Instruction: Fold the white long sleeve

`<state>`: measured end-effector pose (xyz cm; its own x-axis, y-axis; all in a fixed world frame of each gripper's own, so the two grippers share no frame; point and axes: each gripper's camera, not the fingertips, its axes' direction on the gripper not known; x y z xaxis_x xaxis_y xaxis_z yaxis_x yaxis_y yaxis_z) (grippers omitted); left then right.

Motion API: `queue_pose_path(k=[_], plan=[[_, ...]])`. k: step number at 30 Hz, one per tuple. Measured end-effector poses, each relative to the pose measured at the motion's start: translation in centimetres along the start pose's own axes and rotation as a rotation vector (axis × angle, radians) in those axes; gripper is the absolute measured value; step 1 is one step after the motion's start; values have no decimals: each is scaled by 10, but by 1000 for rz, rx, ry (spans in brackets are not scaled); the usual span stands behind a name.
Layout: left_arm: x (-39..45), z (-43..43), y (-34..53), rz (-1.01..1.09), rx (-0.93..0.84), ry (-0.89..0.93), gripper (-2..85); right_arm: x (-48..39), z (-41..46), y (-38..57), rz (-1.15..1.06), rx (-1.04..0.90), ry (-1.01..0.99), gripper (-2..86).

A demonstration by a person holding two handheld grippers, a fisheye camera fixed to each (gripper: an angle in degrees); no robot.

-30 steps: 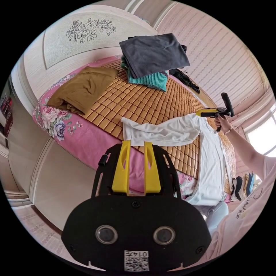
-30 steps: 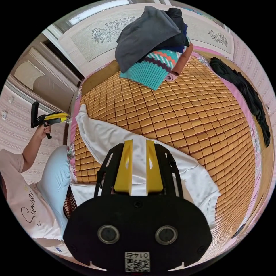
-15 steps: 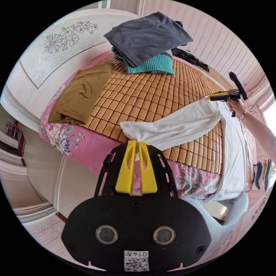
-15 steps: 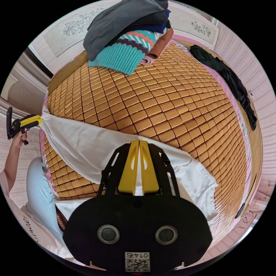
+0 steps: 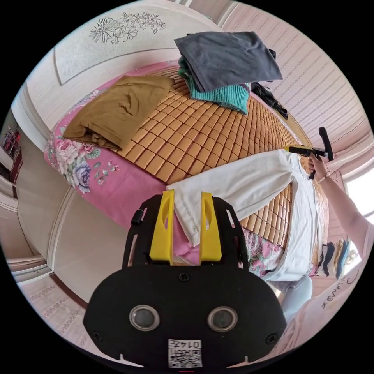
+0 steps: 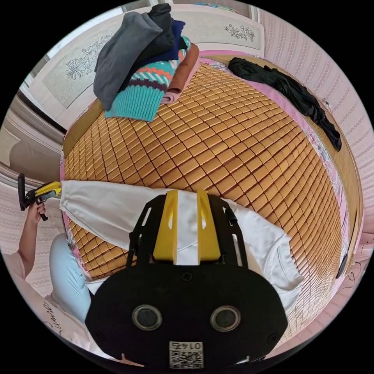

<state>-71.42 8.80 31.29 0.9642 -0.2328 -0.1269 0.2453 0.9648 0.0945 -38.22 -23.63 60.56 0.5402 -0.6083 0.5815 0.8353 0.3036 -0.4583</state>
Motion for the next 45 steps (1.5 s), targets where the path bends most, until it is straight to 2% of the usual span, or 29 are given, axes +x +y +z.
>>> queue_pose_path(k=[2,4,5,9,13,16,17,20,22,25,28,31,35,38,41,43,45], plan=[[8,-1,-1,75,17,-96,63,-1,1,3,-4,23,32,65],[9,-1,-1,101,13,-67,37,-4,3,2,-13,0,53,18],[9,-4,-3,99,13,-55,6,-4,2,2,-18,7,59,13],[11,-19,-21,108,52,-44,-7,-7,-4,4,-46,26,80,-2],[12,-23,-47,142,56,-113,-7,1,-2,6,-14,42,100,-5],[10,1,-63,157,-34,-170,0,12,5,13,50,46,53,-4],[11,1,-63,166,17,-160,8,15,4,15,68,50,35,-4],[6,-5,-66,105,23,-93,52,30,-8,36,130,109,-22,-3],[6,-20,-60,92,71,-79,64,49,-37,73,175,243,-36,0],[19,-47,-51,124,142,-90,64,85,-54,123,209,242,1,12],[58,-58,-57,230,180,-79,64,125,-53,166,297,120,134,62],[122,-44,-83,383,154,-1,64,163,-51,210,391,68,217,74],[244,-2,-135,615,151,114,68,210,-42,256,522,20,256,71],[336,39,-177,737,121,170,85,239,-29,278,563,35,194,90],[413,85,-217,759,81,201,105,256,-11,285,556,22,188,105],[447,110,-234,749,24,230,103,268,7,287,541,-25,196,76],[480,142,-242,786,-65,141,81,273,12,290,520,-6,214,55]])
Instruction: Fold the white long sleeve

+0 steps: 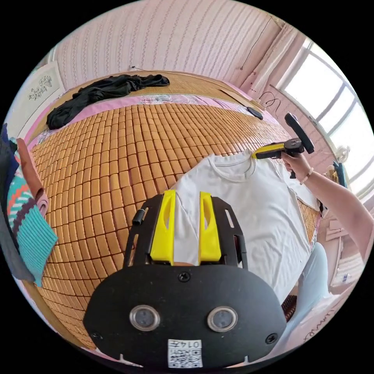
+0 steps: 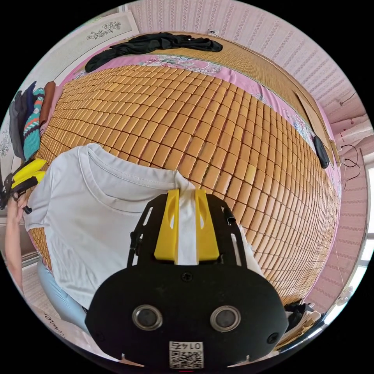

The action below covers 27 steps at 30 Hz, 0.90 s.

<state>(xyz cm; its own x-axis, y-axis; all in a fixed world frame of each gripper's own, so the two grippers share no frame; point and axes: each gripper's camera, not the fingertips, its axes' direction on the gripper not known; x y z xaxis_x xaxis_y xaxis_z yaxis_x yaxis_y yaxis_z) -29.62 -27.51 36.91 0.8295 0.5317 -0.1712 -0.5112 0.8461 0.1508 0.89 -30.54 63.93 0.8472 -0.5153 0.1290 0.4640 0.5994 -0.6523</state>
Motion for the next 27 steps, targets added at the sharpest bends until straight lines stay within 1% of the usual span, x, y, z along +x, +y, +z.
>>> queue_pose_path(k=[1,2,3,5,7,8,11,13,14,16,19,21,22,24,25,27], plan=[[3,7,-5,5,-30,-20,71,4,4,-1,-4,2,15,39],[7,16,-10,15,-52,-70,43,5,6,-2,-10,4,18,31],[14,17,-13,63,-36,-105,6,8,10,-2,-27,17,32,26],[19,20,-20,84,-60,-126,-3,14,17,-3,-46,19,40,22],[21,22,-25,83,-62,-158,-6,28,27,-3,-37,19,7,23],[22,23,-27,93,-57,-171,-5,32,29,-3,-31,22,-6,25],[17,21,-30,19,-53,-142,7,58,36,4,8,38,-98,47],[12,12,-25,-10,-43,-116,33,79,33,16,52,105,-183,74],[10,3,-19,-3,-38,-98,57,83,32,21,58,127,-190,76],[6,-16,-1,10,-24,-128,70,92,25,37,51,191,-180,79],[-13,-65,59,-33,43,-189,73,87,23,56,-23,218,-179,80],[-33,-105,131,-146,63,-225,73,74,24,67,-86,227,-207,80],[-38,-114,151,-184,68,-235,73,61,27,72,-140,228,-225,80],[-52,-146,236,-362,84,-250,67,33,32,76,-230,219,-256,79],[-54,-152,258,-410,93,-251,65,9,36,75,-297,209,-287,79],[-52,-172,336,-597,167,-274,58,-32,41,72,-400,191,-354,75]])
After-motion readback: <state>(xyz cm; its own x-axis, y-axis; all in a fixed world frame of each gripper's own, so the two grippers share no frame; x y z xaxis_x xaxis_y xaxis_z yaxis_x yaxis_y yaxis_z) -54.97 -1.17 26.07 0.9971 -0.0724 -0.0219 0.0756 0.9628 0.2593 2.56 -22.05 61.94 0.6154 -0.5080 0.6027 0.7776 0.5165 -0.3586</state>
